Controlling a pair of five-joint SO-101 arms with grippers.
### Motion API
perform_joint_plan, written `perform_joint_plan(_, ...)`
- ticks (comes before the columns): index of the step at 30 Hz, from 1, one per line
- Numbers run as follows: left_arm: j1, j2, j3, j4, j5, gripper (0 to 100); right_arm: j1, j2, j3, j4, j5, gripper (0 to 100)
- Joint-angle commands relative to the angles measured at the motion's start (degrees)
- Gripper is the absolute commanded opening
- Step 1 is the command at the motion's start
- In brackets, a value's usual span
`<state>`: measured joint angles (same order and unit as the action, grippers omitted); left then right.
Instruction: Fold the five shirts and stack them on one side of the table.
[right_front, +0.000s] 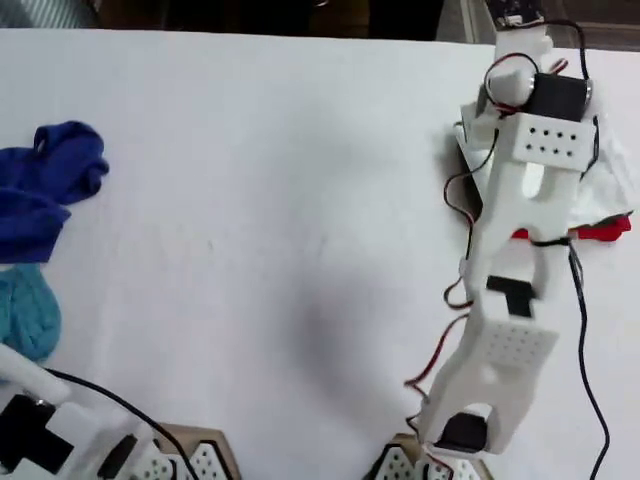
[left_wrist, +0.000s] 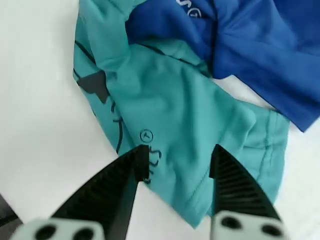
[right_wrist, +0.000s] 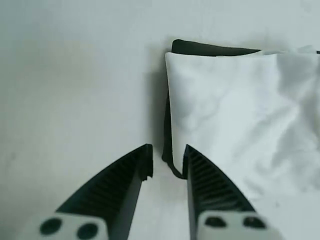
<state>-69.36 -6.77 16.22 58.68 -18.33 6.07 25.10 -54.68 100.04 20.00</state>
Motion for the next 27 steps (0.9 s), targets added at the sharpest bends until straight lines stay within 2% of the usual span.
perform_joint_plan(1, 3.43, 5.98, -0.92, -1.93, -2.37, 22, -0.84, -20.88, 14.51, 1.54, 0.09, 10.1)
perform_joint_plan(5, 5.01, 17.49, -7.60, -1.67, -0.97, 22, -1.80, -44.97, 35.78, 1.45, 0.26, 10.1)
perform_joint_plan(8, 6.42, 25.41, -14.29, 1.49, -0.88, 22, -2.59, -59.56, 51.87, 1.27, 0.35, 10.1)
perform_joint_plan(14, 8.09, 40.35, -28.62, 10.55, -0.88, 22, -3.03, -74.33, 74.37, 1.27, 0.35, 10.1)
perform_joint_plan(17, 8.09, 45.19, -35.91, 18.64, -0.97, 18, -3.03, -76.62, 77.80, 1.27, 0.26, 10.0)
perform_joint_plan(20, 9.05, 47.30, -44.09, 28.57, -4.92, 2, -3.38, -78.02, 76.22, 1.27, 0.26, 9.9)
perform_joint_plan(22, 9.67, 47.65, -49.27, 35.96, -6.07, 5, -3.38, -77.85, 75.60, 1.27, 0.26, 9.9)
perform_joint_plan(24, 10.37, 47.56, -55.16, 43.16, -5.98, 2, -3.38, -77.14, 75.87, 0.75, 0.26, 10.0)
perform_joint_plan(27, 10.37, 44.31, -59.65, 43.69, -3.96, 3, -2.95, -74.77, 77.36, -1.45, 0.35, 10.1)
